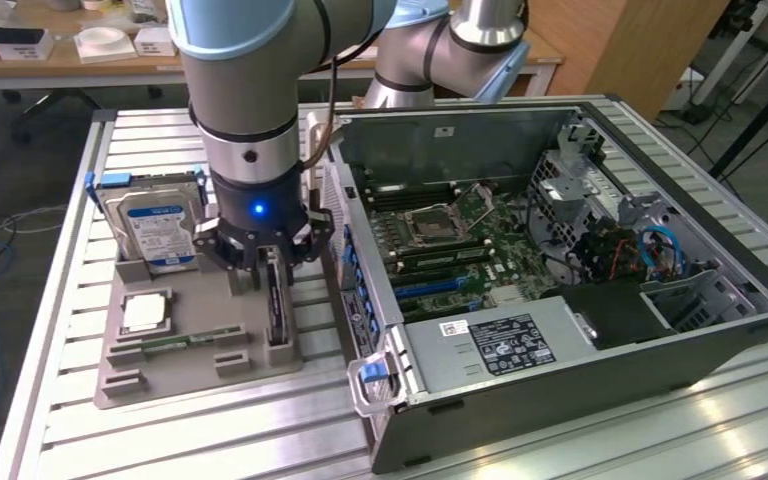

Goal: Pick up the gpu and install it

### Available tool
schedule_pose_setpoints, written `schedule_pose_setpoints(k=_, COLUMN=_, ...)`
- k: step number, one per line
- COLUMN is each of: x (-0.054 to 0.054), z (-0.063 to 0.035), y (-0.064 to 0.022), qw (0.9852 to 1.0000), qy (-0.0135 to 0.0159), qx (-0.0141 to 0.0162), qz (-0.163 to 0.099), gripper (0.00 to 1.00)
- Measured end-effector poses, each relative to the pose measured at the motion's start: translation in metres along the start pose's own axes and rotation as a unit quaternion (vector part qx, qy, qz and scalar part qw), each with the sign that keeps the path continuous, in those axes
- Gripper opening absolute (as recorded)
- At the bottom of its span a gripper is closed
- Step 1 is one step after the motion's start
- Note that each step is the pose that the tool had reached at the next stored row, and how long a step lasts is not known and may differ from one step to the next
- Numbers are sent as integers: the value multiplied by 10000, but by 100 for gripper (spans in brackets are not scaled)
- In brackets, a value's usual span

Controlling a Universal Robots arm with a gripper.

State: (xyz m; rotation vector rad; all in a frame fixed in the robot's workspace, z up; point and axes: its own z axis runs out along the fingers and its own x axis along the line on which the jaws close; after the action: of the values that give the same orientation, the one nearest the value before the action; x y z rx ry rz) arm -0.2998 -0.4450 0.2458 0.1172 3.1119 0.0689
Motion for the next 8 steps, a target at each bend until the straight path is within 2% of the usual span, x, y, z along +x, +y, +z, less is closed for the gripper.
schedule_pose_setpoints(k=8, x=2, z=57, y=-3, qw=10000, qy=-1, qx=1, qz=0, gripper=43)
